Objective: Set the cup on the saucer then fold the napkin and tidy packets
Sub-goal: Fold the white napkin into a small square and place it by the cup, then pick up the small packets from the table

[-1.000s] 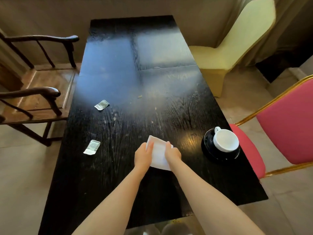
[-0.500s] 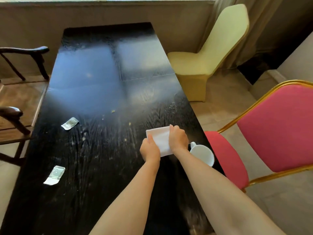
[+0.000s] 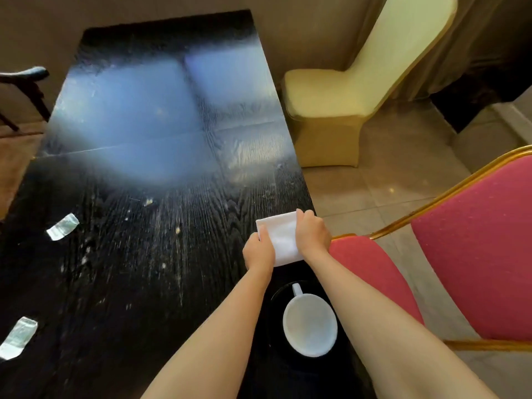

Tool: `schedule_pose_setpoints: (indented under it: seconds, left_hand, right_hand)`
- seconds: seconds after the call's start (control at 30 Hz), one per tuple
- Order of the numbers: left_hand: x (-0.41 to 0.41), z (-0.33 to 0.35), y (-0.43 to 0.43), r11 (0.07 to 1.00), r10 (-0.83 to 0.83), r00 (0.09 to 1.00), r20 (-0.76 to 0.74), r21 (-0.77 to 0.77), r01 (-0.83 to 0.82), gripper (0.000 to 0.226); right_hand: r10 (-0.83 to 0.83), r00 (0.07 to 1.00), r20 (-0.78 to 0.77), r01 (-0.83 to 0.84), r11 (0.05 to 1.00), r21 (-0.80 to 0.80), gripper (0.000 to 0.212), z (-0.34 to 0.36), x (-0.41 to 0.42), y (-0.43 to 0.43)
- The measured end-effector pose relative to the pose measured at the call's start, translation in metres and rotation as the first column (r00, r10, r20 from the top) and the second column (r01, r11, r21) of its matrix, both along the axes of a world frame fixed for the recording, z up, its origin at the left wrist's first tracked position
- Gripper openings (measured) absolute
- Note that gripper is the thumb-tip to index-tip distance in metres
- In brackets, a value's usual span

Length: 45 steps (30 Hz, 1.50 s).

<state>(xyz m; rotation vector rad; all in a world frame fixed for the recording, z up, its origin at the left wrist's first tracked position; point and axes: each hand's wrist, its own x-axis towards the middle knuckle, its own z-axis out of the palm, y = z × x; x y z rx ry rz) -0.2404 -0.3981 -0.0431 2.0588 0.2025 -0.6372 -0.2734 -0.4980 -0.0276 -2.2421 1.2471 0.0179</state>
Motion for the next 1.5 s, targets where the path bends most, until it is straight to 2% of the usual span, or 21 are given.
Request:
schedule_pose_setpoints:
  seconds: [0.13,0.23,0.4,0.63,0.77,0.87,1.0,1.1,1.23,1.37,1.5]
  left_hand:
    - [0.010,-0.010,-0.007,0.991,-0.120,0.992,-0.026,0.051,0.121,0.033]
    - [0.010,-0.012,-0.006,0.986,-0.145,0.989,0.009,0.077,0.144,0.031]
    - [0.005,-0.008,-0.002,0.992,-0.126,0.992,0.030,0.033,0.125,0.029]
    - [-0.001,-0.005,0.002,0.991,-0.130,0.991,0.012,0.029,0.130,0.035]
    - [0.007,-0.002,0.010,0.975,-0.210,0.977,-0.020,0.068,0.211,0.047]
    - [0.019,0.003,0.025,0.952,-0.277,0.961,-0.020,0.128,0.277,0.045]
    - [0.043,0.020,0.063,0.883,-0.431,0.902,-0.034,0.191,0.429,0.039]
    - [0.062,0.037,0.101,0.801,-0.538,0.842,-0.046,0.284,0.527,0.038]
    - [0.085,0.057,0.160,0.659,-0.658,0.747,-0.091,0.411,0.630,0.039]
    - [0.110,0.068,0.235,0.621,-0.668,0.734,-0.126,0.449,0.642,0.038]
    - [0.144,0.074,0.321,0.599,-0.663,0.737,-0.129,0.500,0.626,0.042]
  right_hand:
    - [-0.034,0.999,-0.027,0.039,0.975,0.220,0.043,-0.022,0.002,-0.020]
    - [-0.044,0.998,0.046,0.030,0.963,0.268,0.037,-0.031,-0.004,-0.020]
    - [-0.041,0.988,0.146,-0.012,0.938,0.345,0.033,-0.035,-0.019,-0.018]
    - [0.077,0.977,0.198,-0.143,0.928,0.344,0.040,-0.042,-0.029,-0.022]
    - [0.065,0.977,0.201,-0.139,0.913,0.383,0.041,-0.038,-0.027,-0.033]
    - [0.053,0.983,0.175,-0.118,0.916,0.384,0.045,-0.024,-0.025,-0.046]
    - [0.226,0.971,0.072,-0.237,0.908,0.345,0.046,0.009,-0.016,-0.054]
    - [0.441,0.894,-0.081,-0.389,0.852,0.349,0.047,0.038,0.004,-0.038]
    - [0.647,0.726,-0.234,-0.532,0.744,0.405,0.044,0.070,0.039,0.019]
    - [0.720,0.598,-0.351,-0.601,0.693,0.398,0.048,0.083,0.070,0.099]
    - [0.746,0.554,-0.371,-0.619,0.666,0.416,0.050,0.085,0.104,0.183]
